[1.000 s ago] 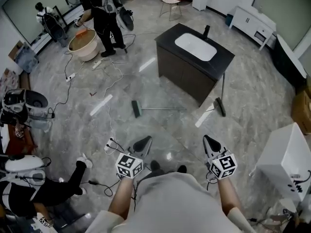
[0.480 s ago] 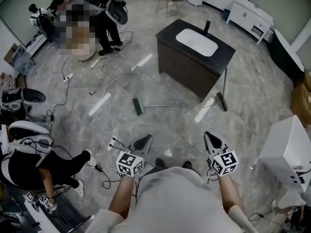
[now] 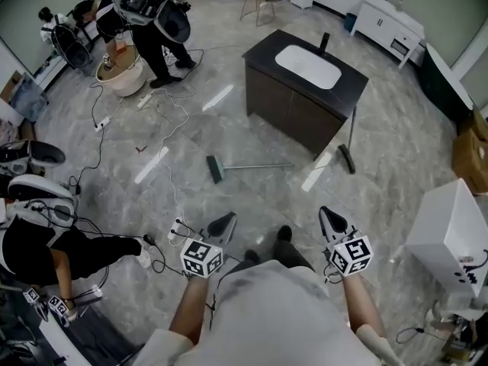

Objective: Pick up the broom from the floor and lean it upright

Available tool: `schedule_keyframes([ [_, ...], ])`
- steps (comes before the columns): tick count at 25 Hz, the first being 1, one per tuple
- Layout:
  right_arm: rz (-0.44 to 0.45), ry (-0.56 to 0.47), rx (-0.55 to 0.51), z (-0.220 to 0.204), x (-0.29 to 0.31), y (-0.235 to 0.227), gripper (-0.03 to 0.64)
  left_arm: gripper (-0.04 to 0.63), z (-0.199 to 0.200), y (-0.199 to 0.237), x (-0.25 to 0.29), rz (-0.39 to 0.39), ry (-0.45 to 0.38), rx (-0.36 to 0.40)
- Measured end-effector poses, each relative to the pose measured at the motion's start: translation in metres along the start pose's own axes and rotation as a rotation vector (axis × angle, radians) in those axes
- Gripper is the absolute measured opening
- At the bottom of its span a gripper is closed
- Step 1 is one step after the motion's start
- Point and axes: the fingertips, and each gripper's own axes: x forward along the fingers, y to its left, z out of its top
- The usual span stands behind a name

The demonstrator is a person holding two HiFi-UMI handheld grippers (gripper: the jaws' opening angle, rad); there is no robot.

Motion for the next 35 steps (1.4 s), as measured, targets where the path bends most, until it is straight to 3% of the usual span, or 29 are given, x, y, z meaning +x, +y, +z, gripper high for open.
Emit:
schedule_keyframes([
  [7,0.028,0.023,0.003,0.004,0.038,-0.021,-0.005,0.011,0.0,0.021,0.025,0.018,0.028,-0.017],
  [13,0.064,0.038,0.009,0.012,0.085,-0.067,-0.006,0.009,0.014,0.039,0.069,0.046,0.049,-0.016],
  [25,0.112,0.092,0.019,0.022,0.193,-0.201,-0.006,0.009,0.053,0.087,0.219,0.058,0.085,-0.023],
  [35,0.165,0.176,0.045,-0.018,0.257,-0.291,-0.005,0.011,0.035,0.117,0.338,0.059,0.191,-0.014],
])
